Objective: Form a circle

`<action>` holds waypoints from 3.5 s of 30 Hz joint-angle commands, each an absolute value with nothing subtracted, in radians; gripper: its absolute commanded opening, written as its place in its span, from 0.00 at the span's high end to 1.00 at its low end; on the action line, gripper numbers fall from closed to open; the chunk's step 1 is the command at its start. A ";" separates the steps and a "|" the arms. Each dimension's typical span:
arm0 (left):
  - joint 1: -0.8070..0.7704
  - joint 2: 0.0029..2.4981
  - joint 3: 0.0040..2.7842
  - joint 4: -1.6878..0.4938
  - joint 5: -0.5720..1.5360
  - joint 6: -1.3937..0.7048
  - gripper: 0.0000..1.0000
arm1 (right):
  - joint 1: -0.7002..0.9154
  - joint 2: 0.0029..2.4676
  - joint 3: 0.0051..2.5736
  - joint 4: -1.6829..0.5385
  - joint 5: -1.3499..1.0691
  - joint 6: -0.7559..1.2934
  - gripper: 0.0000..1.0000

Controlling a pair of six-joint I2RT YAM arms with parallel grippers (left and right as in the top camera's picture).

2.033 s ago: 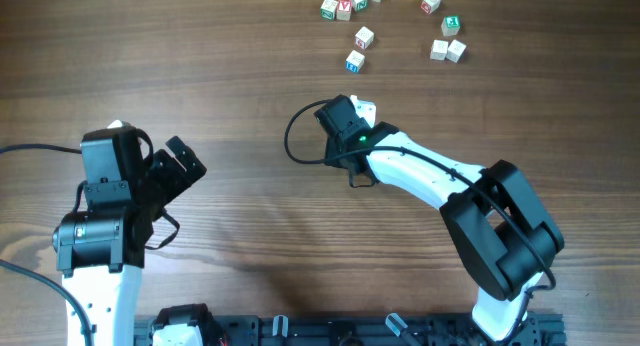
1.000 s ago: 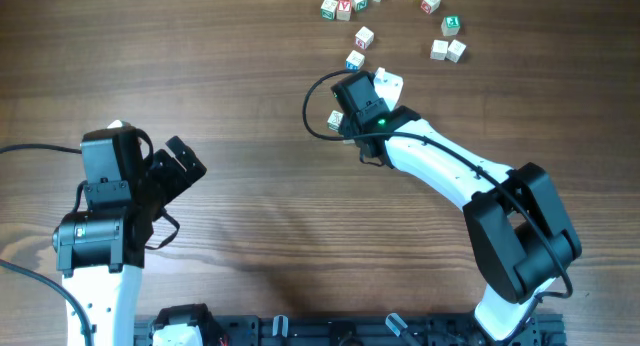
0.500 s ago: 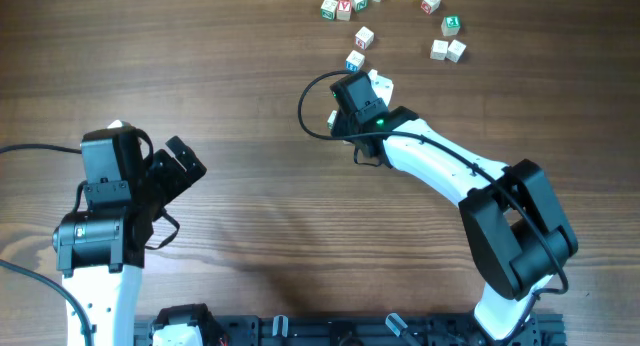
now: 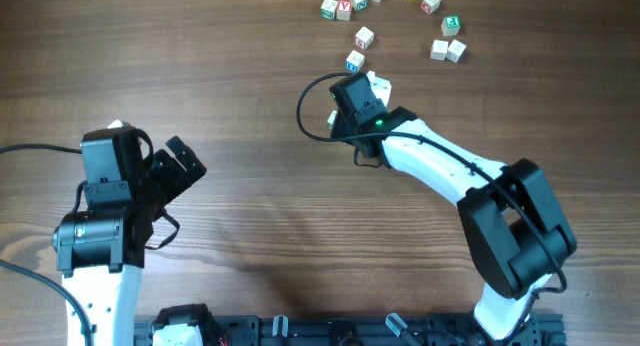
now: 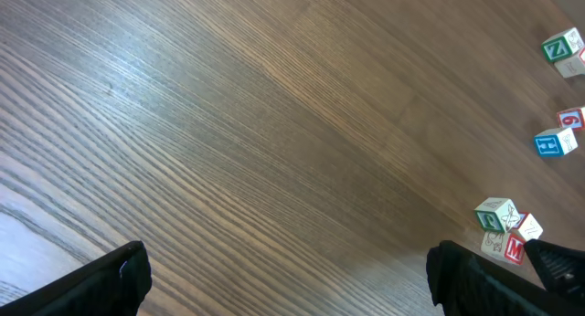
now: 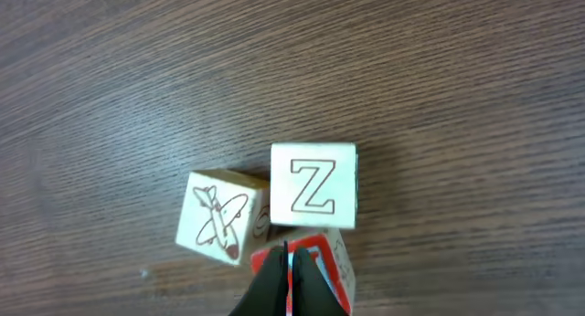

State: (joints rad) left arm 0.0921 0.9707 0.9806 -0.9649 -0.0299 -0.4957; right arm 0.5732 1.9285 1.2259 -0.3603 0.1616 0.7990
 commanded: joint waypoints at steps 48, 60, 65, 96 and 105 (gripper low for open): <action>0.097 0.972 0.978 -0.963 -0.043 -0.503 0.00 | 0.618 1.946 1.237 -0.369 0.217 0.838 0.95; 0.097 0.972 0.978 -0.963 -0.043 -0.503 0.00 | 0.558 1.799 1.278 -0.410 0.344 0.783 0.92; 0.097 0.972 0.978 -0.963 -0.043 -0.503 0.00 | 0.486 1.822 1.276 -0.377 0.236 0.745 0.82; 0.097 0.972 0.978 -0.963 -0.043 -0.503 0.00 | 0.393 1.990 1.282 -0.349 -0.041 0.976 0.41; 0.097 0.972 0.978 -0.963 -0.043 -0.503 0.00 | 0.395 2.006 1.282 -0.314 -0.081 0.788 0.44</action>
